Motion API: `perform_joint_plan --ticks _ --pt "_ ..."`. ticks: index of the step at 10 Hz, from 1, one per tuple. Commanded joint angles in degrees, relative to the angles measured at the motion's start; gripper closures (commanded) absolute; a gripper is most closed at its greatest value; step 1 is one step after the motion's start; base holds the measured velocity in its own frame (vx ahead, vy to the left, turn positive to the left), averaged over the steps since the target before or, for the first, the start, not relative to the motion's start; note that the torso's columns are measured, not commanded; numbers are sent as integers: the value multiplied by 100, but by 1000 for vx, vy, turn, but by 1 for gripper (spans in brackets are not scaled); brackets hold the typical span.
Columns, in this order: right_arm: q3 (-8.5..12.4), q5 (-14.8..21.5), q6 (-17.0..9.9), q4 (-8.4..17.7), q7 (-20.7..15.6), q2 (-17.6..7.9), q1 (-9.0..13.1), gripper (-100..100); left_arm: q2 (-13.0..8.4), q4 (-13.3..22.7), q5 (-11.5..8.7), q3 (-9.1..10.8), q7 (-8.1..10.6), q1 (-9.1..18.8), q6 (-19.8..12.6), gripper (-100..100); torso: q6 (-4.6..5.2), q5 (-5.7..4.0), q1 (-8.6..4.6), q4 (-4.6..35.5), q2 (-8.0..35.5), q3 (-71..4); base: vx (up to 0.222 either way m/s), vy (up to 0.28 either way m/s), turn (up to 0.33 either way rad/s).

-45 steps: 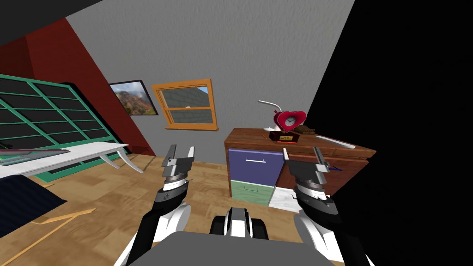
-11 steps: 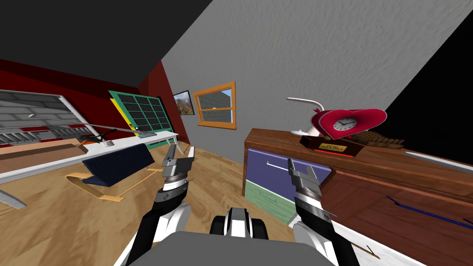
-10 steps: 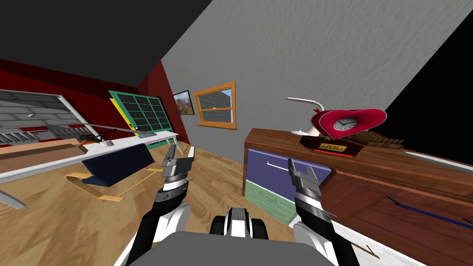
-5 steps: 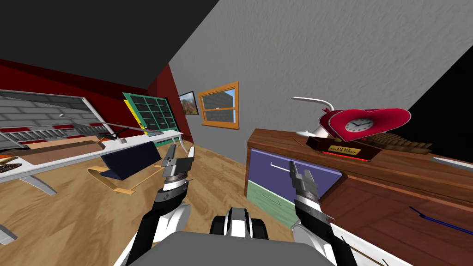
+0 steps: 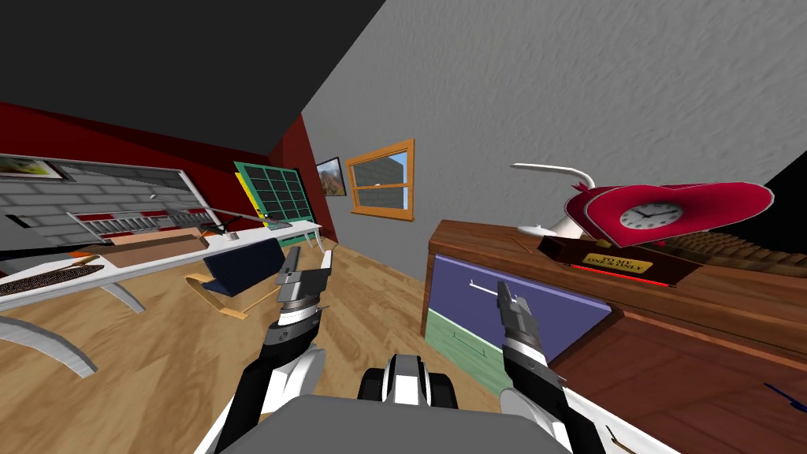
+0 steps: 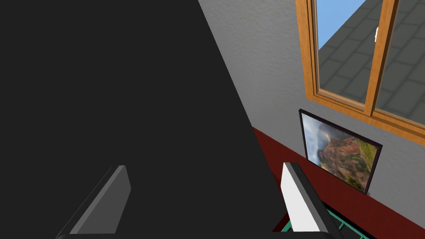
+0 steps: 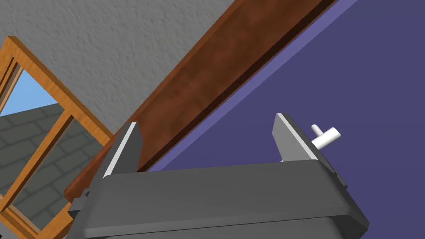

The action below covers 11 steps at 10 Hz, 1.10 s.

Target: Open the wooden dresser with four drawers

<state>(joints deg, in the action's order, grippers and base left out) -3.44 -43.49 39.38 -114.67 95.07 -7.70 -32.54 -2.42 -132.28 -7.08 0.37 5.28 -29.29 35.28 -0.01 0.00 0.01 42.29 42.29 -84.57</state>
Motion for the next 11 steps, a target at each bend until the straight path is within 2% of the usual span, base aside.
perform_joint_plan --ticks 1,11 --pt "-57 -215 33 187 452 38 -22 -100 0 0 0 0 0 0 0 0 2 0 -2 0 0 0 0 19 117" --pt "-126 -849 61 615 2010 20 -83 -100 0 0 0 1 0 -1 0 0 3 0 -2 0 0 0 0 13 77"
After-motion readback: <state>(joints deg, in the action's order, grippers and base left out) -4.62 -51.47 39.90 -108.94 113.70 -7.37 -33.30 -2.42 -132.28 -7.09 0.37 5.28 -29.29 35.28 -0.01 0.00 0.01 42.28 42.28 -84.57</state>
